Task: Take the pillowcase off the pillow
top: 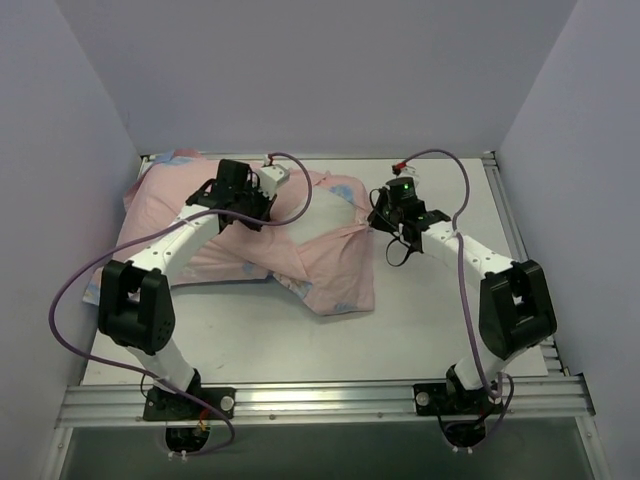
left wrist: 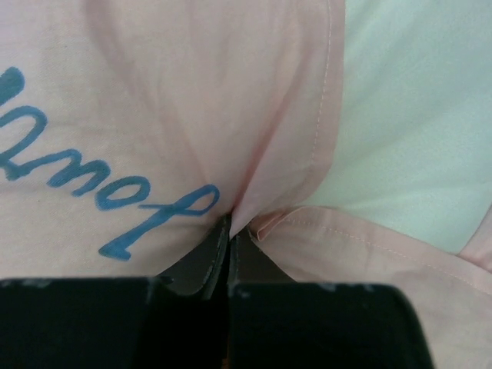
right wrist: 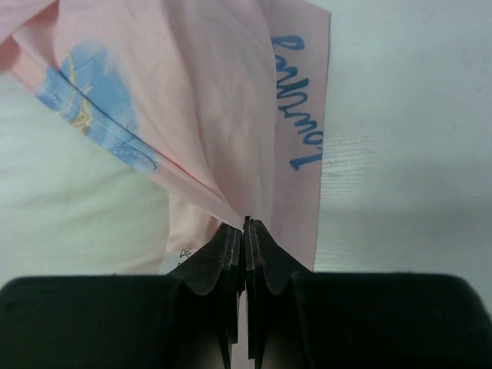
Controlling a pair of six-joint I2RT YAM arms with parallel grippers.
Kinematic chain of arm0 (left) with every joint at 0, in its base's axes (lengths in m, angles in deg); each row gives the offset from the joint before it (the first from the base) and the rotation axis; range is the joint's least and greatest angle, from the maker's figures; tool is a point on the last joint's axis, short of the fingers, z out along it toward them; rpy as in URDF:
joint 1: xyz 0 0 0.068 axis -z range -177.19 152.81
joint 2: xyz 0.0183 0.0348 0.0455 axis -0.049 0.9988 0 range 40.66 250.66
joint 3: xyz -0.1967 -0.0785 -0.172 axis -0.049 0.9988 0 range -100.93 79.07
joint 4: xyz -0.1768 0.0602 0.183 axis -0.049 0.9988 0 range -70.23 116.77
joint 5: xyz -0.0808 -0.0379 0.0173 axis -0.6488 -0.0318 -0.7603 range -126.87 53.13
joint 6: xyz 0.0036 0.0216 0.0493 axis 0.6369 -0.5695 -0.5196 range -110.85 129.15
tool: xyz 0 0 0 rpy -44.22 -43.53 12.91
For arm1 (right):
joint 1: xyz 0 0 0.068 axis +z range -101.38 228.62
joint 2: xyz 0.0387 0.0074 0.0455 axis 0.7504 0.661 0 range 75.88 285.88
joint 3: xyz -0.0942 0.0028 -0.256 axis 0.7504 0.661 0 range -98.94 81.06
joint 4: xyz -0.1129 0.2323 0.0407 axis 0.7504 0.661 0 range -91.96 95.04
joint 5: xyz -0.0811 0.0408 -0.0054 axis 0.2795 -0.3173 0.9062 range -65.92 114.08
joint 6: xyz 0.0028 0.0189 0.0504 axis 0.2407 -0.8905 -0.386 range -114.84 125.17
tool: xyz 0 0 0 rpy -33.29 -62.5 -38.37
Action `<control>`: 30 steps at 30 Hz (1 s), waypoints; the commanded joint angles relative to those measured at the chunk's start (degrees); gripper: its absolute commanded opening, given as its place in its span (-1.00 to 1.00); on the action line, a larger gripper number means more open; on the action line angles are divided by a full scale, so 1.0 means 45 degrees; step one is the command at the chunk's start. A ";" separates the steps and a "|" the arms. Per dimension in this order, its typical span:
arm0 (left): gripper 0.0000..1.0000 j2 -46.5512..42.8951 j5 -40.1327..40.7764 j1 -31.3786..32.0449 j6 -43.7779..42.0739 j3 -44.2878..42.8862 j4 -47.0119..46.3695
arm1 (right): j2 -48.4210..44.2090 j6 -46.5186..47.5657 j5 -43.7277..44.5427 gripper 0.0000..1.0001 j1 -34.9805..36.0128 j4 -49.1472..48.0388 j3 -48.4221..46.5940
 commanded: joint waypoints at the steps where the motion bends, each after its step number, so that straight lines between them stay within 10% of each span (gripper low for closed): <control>1: -0.96 -0.0088 0.1756 -0.1063 -0.0535 0.0656 0.0568 | 0.0222 0.0753 0.0865 -1.00 -0.1371 -0.0052 0.1229; 5: -0.76 -0.0556 0.0470 -0.1104 -0.1334 0.0619 0.1304 | 0.1412 0.0617 -0.1633 -1.00 -0.1433 -0.1089 0.1719; 9: 0.86 -0.1490 -0.1562 -0.0344 -0.1688 -0.0922 0.3104 | 0.1591 0.0051 -0.3398 -1.00 -0.0516 -0.2591 0.1837; 17: 0.88 -0.0990 -0.1083 0.3403 -0.1298 -0.4165 0.3516 | 0.1045 -0.1160 -0.5119 -1.00 0.0560 -0.3806 0.1973; 30: 0.88 0.3719 0.2360 0.3994 -0.1376 -0.4480 0.1564 | 0.0164 -0.1824 -0.4592 -1.00 0.0248 -0.3240 0.2189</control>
